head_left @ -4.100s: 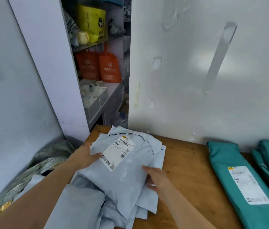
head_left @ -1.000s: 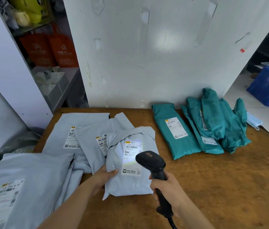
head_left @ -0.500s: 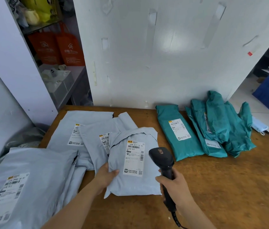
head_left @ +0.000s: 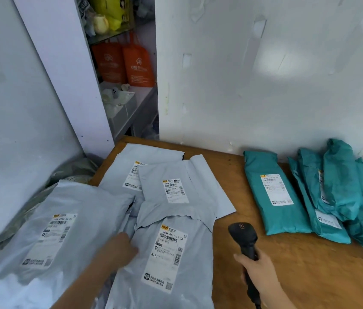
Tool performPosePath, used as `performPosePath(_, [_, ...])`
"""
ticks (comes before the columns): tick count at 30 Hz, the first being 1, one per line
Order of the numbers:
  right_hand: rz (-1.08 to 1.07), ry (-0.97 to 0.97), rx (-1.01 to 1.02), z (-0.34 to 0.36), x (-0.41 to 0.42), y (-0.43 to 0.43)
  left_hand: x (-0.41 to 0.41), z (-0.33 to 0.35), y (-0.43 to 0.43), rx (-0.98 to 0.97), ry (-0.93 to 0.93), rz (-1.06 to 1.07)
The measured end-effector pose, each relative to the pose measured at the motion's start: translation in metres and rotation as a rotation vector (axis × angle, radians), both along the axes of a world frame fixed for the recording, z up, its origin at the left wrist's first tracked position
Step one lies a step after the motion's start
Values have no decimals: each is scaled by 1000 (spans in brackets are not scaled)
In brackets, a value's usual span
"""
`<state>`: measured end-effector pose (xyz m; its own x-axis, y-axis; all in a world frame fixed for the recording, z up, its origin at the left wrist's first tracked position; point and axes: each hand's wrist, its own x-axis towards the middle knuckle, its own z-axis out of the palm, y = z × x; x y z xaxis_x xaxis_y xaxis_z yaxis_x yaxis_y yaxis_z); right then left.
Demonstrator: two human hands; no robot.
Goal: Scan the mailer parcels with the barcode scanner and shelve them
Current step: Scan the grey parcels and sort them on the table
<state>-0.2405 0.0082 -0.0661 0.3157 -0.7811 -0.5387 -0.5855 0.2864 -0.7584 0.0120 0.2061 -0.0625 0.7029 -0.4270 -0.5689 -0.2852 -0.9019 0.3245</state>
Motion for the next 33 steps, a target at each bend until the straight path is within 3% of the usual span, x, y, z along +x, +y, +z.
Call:
performPosePath(3, [65,-23,5,7,9,-1,28,4,-40,-266,-96,191])
performPosePath(5, [86,-45,2,14,12,-2,38,5,-69,-370,-45,259])
performPosePath(14, [46,-135,94,40,-10,-2,71,-31,-129,-315,50,311])
performPosePath(19, [19,-142,79,44,-13,-2,82,-40,-147,-306,173,467])
performPosePath(22, [-9,-159,85,48,-15,-5,78,-39,-159,-383,82,379])
performPosePath(28, [-105,-211,83,57,-18,-11,43,28,-211,-830,-23,50])
performPosePath(30, [-159,-247,69,62,-20,-14,29,58,-221,-957,110,30])
performPosePath(33, [-266,-359,92,73,-28,-17,12,91,-219,-1156,615,190])
